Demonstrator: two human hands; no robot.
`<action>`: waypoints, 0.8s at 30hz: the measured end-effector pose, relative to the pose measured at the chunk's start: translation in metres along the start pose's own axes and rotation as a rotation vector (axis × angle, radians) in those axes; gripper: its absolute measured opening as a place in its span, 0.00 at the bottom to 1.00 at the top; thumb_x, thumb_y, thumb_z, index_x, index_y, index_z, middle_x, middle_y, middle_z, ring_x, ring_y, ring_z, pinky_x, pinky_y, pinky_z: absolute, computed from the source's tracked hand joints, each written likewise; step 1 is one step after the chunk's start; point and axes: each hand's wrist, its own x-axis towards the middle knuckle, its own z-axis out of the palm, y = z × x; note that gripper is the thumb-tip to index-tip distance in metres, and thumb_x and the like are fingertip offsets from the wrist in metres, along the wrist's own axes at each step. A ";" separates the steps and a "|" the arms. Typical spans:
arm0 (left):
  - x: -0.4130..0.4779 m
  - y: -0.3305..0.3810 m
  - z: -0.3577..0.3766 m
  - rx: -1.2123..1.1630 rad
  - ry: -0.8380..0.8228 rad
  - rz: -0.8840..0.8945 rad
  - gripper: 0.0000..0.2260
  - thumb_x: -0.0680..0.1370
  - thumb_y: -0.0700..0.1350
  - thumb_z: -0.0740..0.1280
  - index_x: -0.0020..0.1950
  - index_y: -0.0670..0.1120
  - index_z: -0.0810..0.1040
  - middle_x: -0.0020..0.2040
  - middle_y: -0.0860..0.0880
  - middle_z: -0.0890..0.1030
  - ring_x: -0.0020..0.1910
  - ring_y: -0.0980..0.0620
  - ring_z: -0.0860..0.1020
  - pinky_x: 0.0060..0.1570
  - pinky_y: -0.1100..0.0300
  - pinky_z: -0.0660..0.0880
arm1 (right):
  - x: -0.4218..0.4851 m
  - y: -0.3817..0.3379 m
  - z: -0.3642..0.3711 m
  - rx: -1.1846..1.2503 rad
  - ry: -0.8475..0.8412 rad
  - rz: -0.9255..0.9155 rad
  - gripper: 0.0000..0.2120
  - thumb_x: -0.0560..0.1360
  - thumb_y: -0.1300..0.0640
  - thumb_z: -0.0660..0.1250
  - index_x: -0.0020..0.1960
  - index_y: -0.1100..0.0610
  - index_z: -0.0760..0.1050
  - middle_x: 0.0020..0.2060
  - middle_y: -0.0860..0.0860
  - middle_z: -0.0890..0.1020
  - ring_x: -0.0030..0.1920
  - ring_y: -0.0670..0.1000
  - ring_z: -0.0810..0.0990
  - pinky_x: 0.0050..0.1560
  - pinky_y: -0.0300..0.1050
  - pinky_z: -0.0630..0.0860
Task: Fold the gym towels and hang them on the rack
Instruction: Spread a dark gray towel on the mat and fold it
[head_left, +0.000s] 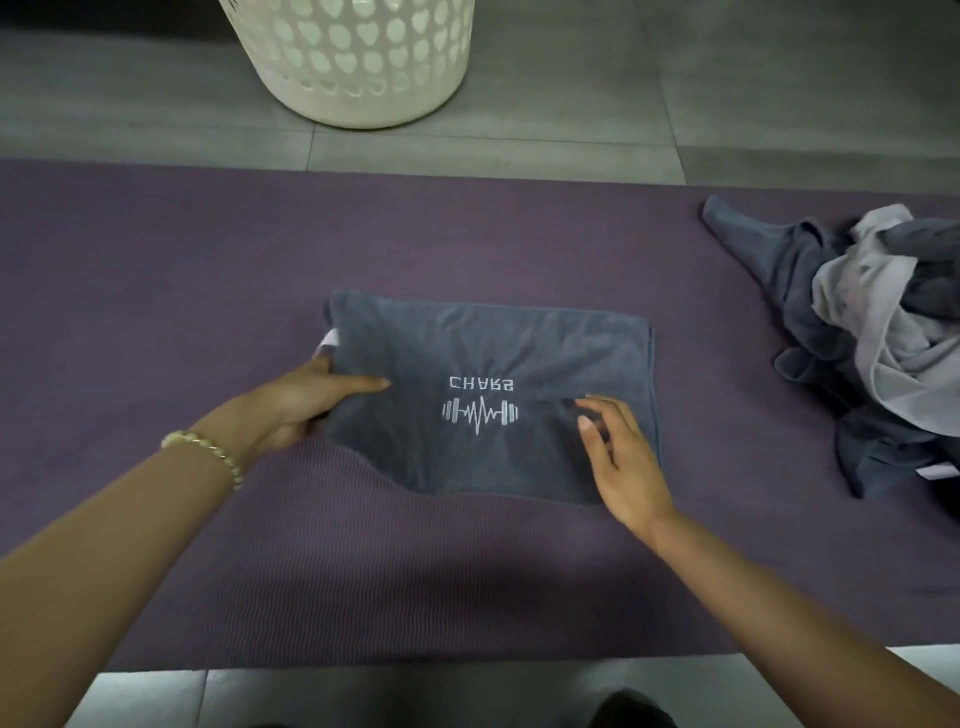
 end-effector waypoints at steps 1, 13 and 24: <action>-0.004 0.009 0.019 -0.002 -0.005 0.056 0.19 0.73 0.40 0.72 0.60 0.49 0.70 0.51 0.50 0.82 0.41 0.56 0.83 0.35 0.64 0.80 | 0.004 -0.006 0.000 0.144 0.013 0.078 0.10 0.82 0.51 0.55 0.57 0.47 0.73 0.58 0.46 0.75 0.51 0.42 0.77 0.53 0.37 0.73; 0.028 -0.007 0.126 0.884 0.109 0.664 0.21 0.82 0.50 0.56 0.76 0.50 0.61 0.70 0.51 0.67 0.69 0.51 0.66 0.68 0.56 0.65 | 0.039 0.002 -0.020 0.902 -0.059 0.694 0.24 0.77 0.35 0.55 0.53 0.53 0.79 0.47 0.50 0.85 0.48 0.49 0.82 0.47 0.43 0.78; 0.065 -0.055 0.167 1.427 0.100 0.719 0.35 0.70 0.65 0.22 0.73 0.50 0.30 0.74 0.51 0.32 0.75 0.52 0.33 0.70 0.57 0.29 | 0.024 0.018 -0.019 0.060 0.419 0.235 0.13 0.80 0.51 0.61 0.42 0.58 0.64 0.26 0.49 0.69 0.26 0.47 0.65 0.30 0.48 0.65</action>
